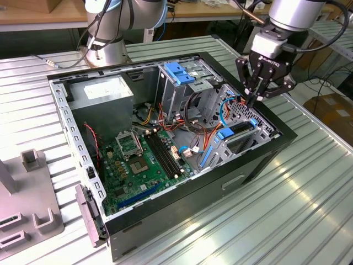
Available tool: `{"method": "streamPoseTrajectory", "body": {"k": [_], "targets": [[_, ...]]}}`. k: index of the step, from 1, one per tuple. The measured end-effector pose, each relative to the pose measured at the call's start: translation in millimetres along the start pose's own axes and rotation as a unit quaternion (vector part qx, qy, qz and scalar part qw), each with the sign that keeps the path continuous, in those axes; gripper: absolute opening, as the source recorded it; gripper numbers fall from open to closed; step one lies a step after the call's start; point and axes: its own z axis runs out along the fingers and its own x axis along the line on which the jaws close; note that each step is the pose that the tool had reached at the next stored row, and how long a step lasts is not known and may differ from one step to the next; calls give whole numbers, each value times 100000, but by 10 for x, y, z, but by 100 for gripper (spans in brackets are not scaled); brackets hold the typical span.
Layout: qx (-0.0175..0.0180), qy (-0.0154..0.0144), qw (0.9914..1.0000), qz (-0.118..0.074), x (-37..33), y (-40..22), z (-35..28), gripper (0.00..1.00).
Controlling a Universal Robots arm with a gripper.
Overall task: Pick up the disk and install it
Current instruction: 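Insert the first disk wire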
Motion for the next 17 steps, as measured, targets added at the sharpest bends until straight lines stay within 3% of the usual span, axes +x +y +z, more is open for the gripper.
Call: {"method": "streamPoseTrajectory", "body": {"k": [5, 10, 17], "targets": [[-301, 42, 99943, 3363, 0, 0, 3, 17], [-582, 77, 99783, 6558, -2, 6, 6, 17], [-621, 95, 99760, 6900, -22, 77, 2, 17]]}}
